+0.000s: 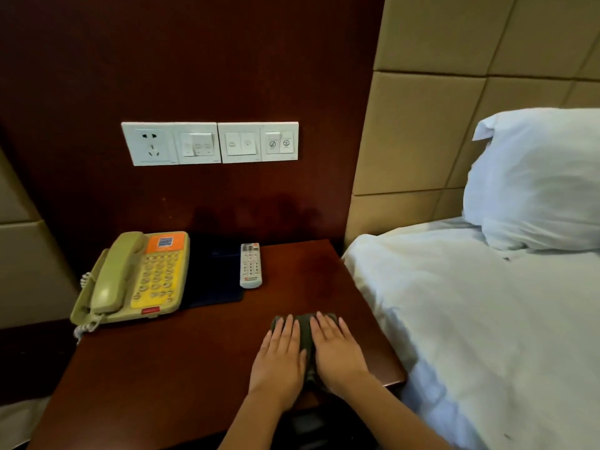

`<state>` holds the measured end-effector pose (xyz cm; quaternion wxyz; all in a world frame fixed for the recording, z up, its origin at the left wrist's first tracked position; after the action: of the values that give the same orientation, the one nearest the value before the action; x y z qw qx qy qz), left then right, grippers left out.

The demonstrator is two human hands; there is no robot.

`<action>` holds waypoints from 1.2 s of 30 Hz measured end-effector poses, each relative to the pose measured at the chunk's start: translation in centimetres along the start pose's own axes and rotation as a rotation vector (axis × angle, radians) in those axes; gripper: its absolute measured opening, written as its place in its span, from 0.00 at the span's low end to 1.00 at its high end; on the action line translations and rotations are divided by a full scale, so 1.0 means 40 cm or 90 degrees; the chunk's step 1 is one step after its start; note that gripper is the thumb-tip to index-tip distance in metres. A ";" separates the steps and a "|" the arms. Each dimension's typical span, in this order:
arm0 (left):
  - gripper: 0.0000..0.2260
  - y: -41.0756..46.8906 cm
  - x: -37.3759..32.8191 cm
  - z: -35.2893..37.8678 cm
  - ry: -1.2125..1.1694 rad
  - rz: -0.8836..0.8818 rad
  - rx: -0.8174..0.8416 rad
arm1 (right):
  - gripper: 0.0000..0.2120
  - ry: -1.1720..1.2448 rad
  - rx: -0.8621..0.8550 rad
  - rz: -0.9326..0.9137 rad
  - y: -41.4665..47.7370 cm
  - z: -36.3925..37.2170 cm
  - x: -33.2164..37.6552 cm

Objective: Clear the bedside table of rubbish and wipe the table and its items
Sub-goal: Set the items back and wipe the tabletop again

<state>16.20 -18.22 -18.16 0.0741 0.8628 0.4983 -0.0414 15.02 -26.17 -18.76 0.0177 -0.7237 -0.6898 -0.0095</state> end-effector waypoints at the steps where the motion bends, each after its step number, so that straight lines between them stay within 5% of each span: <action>1: 0.25 0.023 -0.009 0.003 0.003 -0.012 -0.009 | 0.31 0.002 0.011 0.016 0.026 -0.006 -0.020; 8: 0.34 0.250 -0.018 0.044 0.080 -0.064 -0.009 | 0.27 0.106 -0.014 0.100 0.254 -0.023 -0.126; 20: 0.30 0.695 0.008 0.073 0.042 -0.004 -0.049 | 0.26 0.142 -0.078 0.154 0.631 -0.011 -0.319; 36: 0.24 0.514 -0.071 0.058 0.031 0.016 -0.013 | 0.27 0.077 -0.047 0.127 0.406 0.002 -0.300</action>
<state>32.61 -31.15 -18.24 0.0712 0.8690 0.4894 -0.0149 30.65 -38.90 -19.49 0.0339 -0.7872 -0.6110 -0.0766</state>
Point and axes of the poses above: each hand's wrist, its own y-axis towards the middle knuckle, its own z-axis out of the palm, x = y × z, the point moved 10 cm from there along y, towards the middle knuckle, and after that the axes turned 10 degrees about -x, right-handed, at the moved point
